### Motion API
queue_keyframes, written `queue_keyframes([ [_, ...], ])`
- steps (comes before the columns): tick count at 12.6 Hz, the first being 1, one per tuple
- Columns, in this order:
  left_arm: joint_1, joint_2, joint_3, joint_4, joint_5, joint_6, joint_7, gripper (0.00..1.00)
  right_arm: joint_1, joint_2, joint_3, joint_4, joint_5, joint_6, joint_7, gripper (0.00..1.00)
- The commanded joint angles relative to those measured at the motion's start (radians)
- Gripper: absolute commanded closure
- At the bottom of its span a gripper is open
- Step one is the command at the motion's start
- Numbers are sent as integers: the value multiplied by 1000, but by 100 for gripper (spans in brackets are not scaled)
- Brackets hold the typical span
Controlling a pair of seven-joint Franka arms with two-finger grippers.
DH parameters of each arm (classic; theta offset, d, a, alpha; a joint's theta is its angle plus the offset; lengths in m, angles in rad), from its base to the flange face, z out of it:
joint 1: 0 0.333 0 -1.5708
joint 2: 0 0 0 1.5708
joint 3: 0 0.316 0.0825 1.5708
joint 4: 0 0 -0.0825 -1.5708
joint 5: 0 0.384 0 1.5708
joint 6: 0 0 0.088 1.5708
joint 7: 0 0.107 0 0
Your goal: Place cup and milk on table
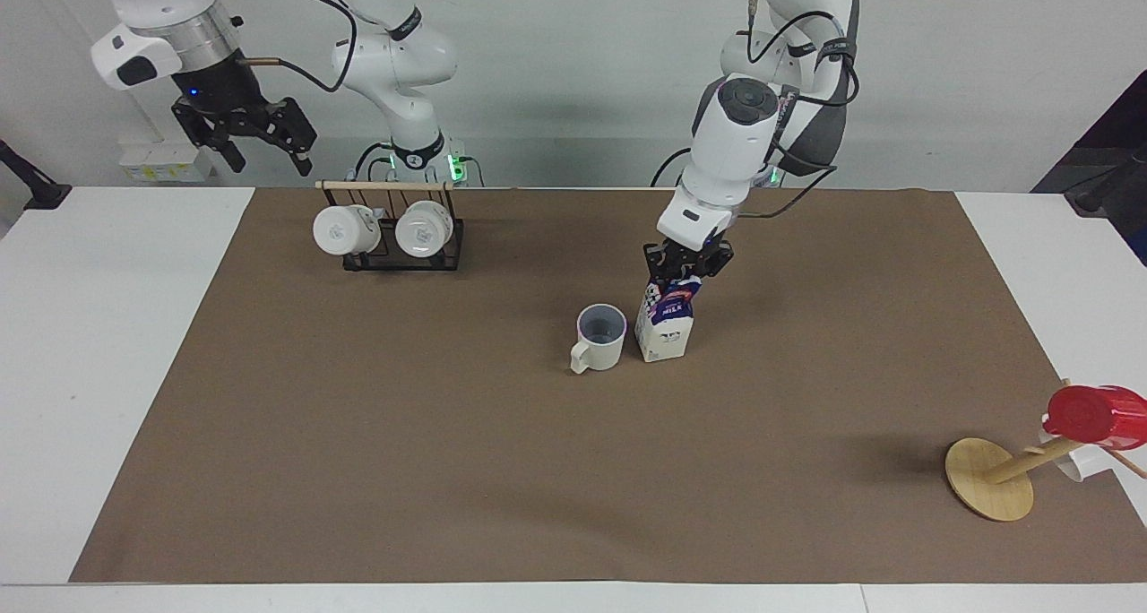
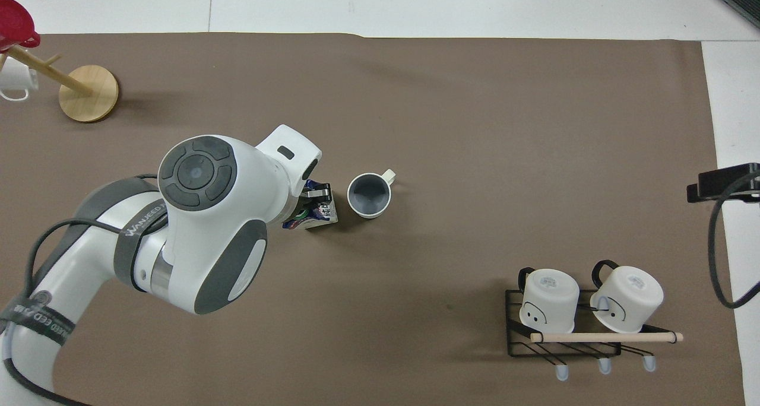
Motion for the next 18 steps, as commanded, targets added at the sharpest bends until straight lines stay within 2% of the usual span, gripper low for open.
queue_keyframes([
  [1, -36, -4, 18, 20, -13, -15, -27, 0, -3, -16, 3, -27, -28, 23, -28, 0],
  [3, -28, -40, 18, 64, -13, -113, -24, 0, -2, -17, 5, -30, -32, 22, -28, 0],
  [6, -13, -112, 38, 204, -12, -365, -4, 0, -3, -20, 6, -41, -32, 22, -28, 0],
  [8, 36, -157, 37, 235, -4, -466, 40, 0, -3, -22, 6, -44, -32, 22, -27, 0],
  [12, 206, -215, 41, 240, -1, -567, 296, 0, -2, -22, 6, -44, -32, 22, -28, 0],
  [15, 329, -220, 38, 241, 0, -595, 471, 0, -3, -22, 6, -41, -35, 16, -39, 0],
  [18, 400, -219, 34, 256, 45, -595, 593, 0, 2, -16, 22, -27, -54, 9, -56, 0],
])
